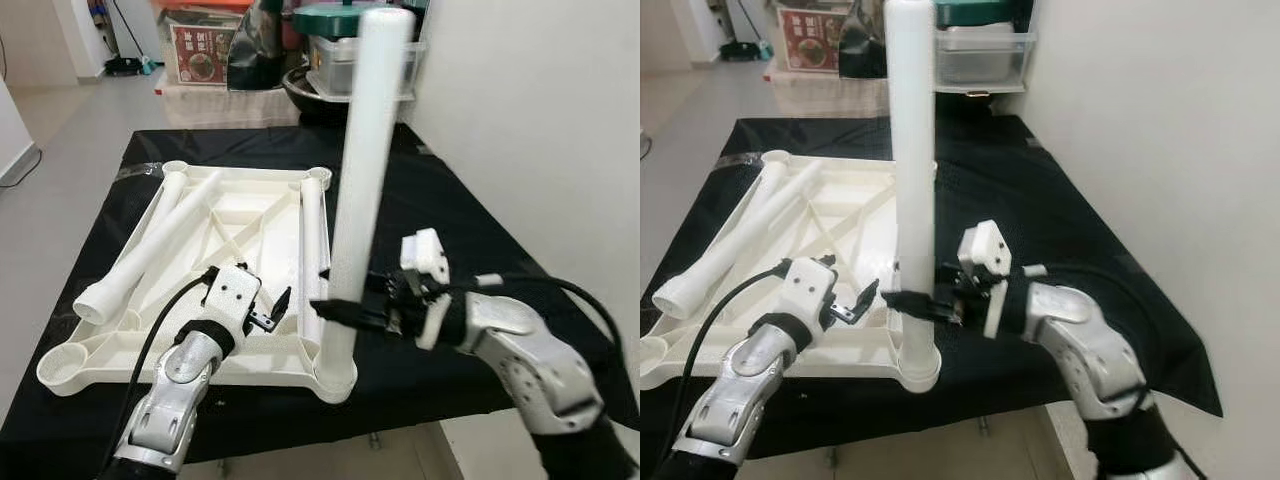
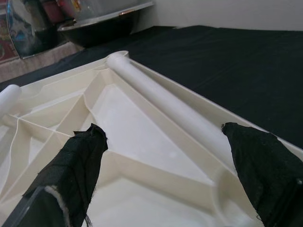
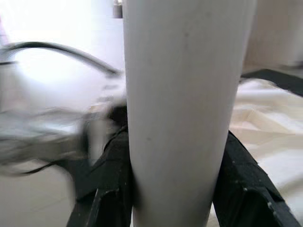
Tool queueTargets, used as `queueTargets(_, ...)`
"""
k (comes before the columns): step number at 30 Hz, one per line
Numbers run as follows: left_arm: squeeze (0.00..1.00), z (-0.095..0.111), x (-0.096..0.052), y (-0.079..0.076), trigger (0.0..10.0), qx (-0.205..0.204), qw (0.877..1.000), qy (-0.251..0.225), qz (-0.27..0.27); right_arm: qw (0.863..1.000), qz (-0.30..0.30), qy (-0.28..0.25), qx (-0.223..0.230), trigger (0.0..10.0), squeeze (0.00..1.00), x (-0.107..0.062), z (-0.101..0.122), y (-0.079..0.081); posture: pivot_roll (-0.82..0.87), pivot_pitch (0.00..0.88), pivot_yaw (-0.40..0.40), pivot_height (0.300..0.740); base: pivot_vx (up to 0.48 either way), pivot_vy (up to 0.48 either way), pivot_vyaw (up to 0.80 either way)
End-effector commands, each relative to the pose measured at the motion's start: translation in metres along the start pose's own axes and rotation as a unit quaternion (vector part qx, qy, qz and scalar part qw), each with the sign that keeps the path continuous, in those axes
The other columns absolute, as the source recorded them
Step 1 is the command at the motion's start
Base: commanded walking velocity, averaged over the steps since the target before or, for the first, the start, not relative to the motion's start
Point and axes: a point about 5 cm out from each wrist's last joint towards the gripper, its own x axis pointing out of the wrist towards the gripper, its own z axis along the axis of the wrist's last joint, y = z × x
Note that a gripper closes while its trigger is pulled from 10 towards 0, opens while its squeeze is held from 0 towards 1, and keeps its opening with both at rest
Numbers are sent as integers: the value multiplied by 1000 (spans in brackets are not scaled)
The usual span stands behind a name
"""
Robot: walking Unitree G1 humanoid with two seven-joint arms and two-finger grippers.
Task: Building children table
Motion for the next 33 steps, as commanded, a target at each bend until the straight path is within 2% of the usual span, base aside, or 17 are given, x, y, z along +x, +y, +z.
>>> queueTargets(1,0,-3,-2,0,10000,2,1000,6,-3,997,-72,9,-14,0,0,-5,-1,-15,51,0,-95,740,0,0,0)
queueTargets(3,0,-3,-1,-2,10000,1,1000,6,-6,980,-195,29,24,0,0,-7,-12,-33,46,0,-90,740,0,0,0)
queueTargets(5,0,-3,-1,-2,10000,1,1000,6,-6,980,-195,29,24,0,0,-7,-12,-33,46,0,-90,740,0,0,0)
queueTargets(9,0,-3,-1,-2,10000,1,1000,6,-7,892,-443,78,55,0,0,-34,-41,-55,41,0,-83,740,0,0,0)
queueTargets(10,0,-3,-1,-2,10000,1,1000,6,-7,892,-443,78,55,0,0,-34,-41,-55,41,0,-83,740,0,0,0)
queueTargets(11,0,-3,-1,-2,10000,1,1000,7,-7,869,-485,82,52,0,0,-42,-46,-56,40,0,-83,740,0,0,0)
queueTargets(14,0,-3,-1,-2,10000,2,1000,7,-7,839,-533,96,59,0,0,-50,-56,-54,36,0,-80,740,0,0,0)
queueTargets(16,0,-3,-1,-2,10000,1,1000,7,-9,832,-540,107,66,0,0,-50,-62,-49,34,0,-78,740,0,0,0)
queueTargets(17,0,-3,-1,-2,10000,1,1000,7,-9,832,-540,107,66,0,0,-50,-62,-49,34,0,-78,740,0,0,0)
queueTargets(18,0,-3,0,-3,10000,1,1000,7,-10,841,-526,99,77,10000,0,-43,-63,-43,31,0,-77,740,0,0,0)
queueTargets(19,0,-3,0,-3,10000,0,1000,6,-11,856,-504,80,84,10000,1000,-34,-59,-37,29,0,-75,740,0,0,0)
queueTargets(24,0,-3,1,-4,10000,0,1000,5,-12,893,-442,24,77,10000,1000,-17,-38,-34,28,0,-76,740,0,0,0)
queueTargets(25,0,-3,1,-4,10000,-1,1000,5,-12,913,-403,5,53,10000,31,-10,-26,-34,28,0,-76,740,0,0,0)
queueTargets(28,0,-3,1,-5,10000,-1,1000,5,-12,932,-361,-14,34,10000,0,-5,-15,-33,28,0,-76,740,0,0,0)
queueTargets(30,0,-3,1,-5,10000,-1,1000,5,-12,975,-219,-47,-8,10000,0,3,7,-19,27,0,-78,740,0,0,0)
queueTargets(32,0,-3,1,-5,10000,-1,1000,5,-12,975,-219,-47,-8,10000,0,3,7,-19,27,0,-78,740,0,0,0)
queueTargets(33,0,-3,2,-5,10000,-1,1000,5,-12,991,-128,-36,-28,10000,0,1,10,-8,33,0,-86,740,0,0,0)
